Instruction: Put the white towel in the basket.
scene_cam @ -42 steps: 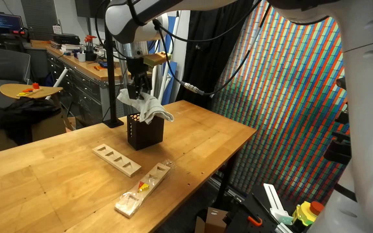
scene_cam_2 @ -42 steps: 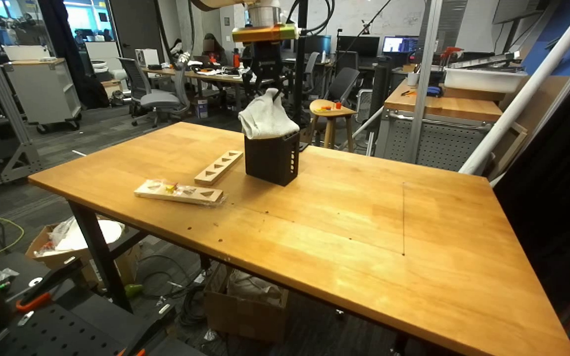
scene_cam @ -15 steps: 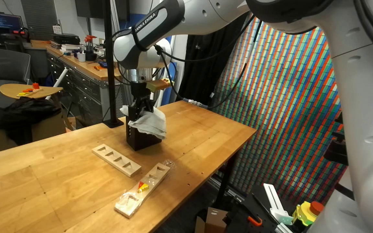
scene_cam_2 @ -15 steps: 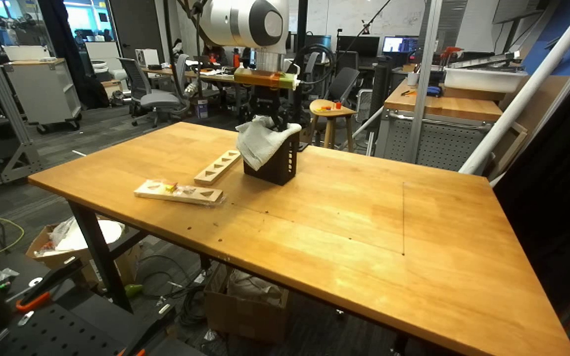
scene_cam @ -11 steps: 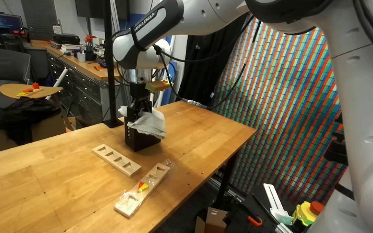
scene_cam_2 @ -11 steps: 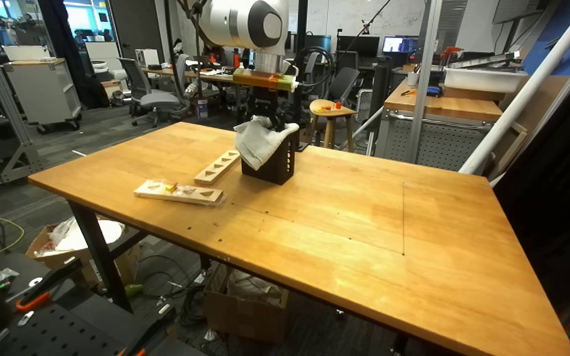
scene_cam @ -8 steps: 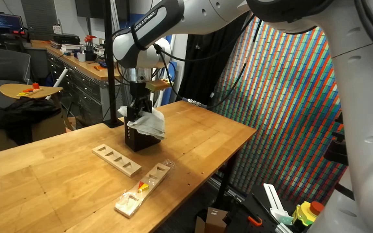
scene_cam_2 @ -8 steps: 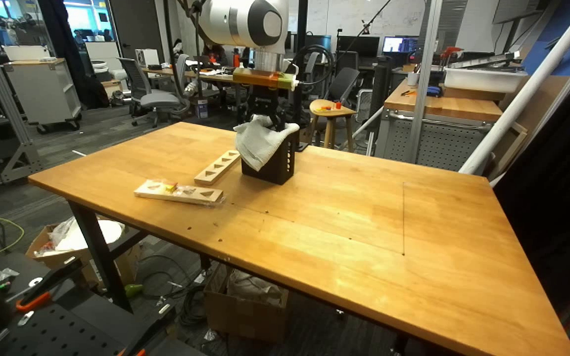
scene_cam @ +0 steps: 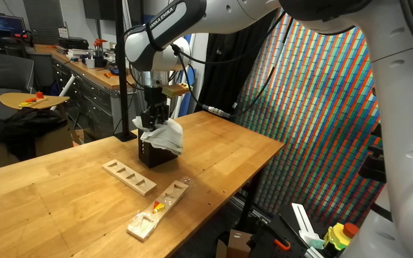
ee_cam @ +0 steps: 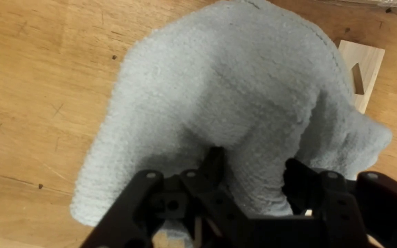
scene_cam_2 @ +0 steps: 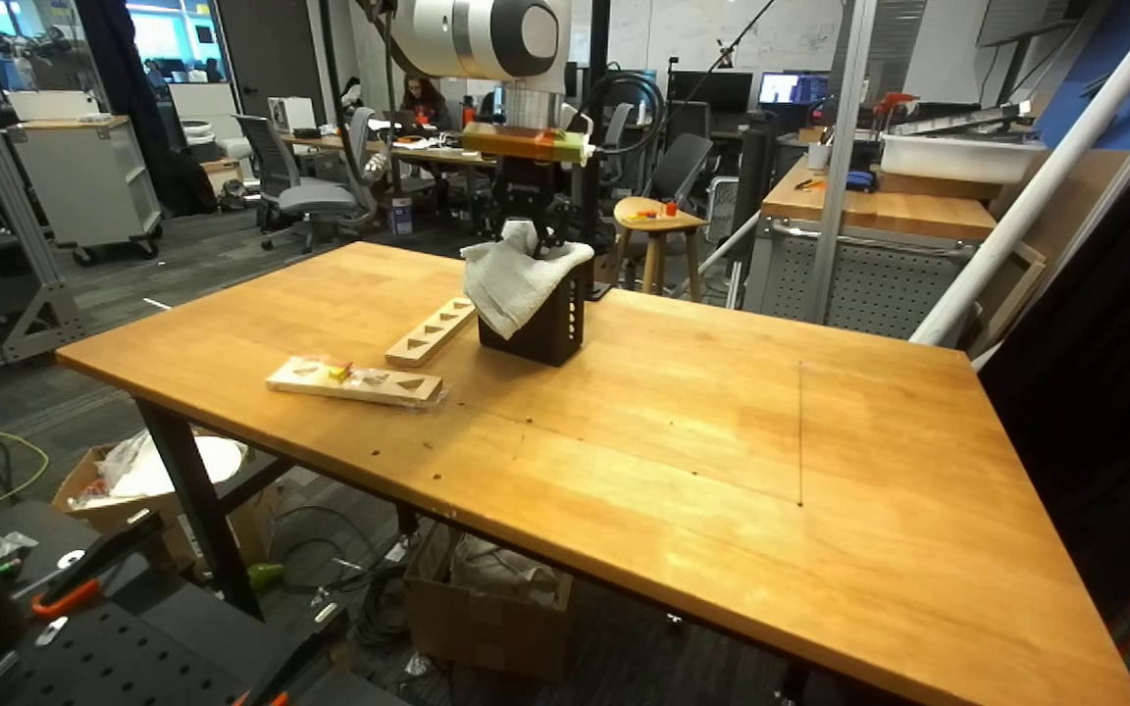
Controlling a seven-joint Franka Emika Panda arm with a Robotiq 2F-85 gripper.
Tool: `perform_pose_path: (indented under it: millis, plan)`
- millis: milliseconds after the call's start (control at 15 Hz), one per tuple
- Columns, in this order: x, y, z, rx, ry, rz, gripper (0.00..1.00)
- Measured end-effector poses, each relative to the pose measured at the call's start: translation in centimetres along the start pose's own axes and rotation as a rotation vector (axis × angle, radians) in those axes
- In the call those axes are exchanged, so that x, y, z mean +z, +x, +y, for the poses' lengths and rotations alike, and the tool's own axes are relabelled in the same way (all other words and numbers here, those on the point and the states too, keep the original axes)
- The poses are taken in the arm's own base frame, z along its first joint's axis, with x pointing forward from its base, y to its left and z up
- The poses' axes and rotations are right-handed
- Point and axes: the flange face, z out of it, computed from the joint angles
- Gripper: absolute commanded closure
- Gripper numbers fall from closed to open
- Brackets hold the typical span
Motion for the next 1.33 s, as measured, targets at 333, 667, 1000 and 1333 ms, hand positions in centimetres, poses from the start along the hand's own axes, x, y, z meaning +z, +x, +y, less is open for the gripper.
perform_pose_path:
  millis: [333,667,1000,1333]
  plan:
    - [0.0,0.0,0.0,0.000,0.000,0.000,0.26]
    - [-0.4,-0.1,0.3,0.003,-0.008,0.004,0.00]
    - [-1.7,0.2,0.4,-0.009,-0.031,0.005,0.00]
    - [-4.4,0.6,0.0,-0.040,-0.091,-0.006,0.00]
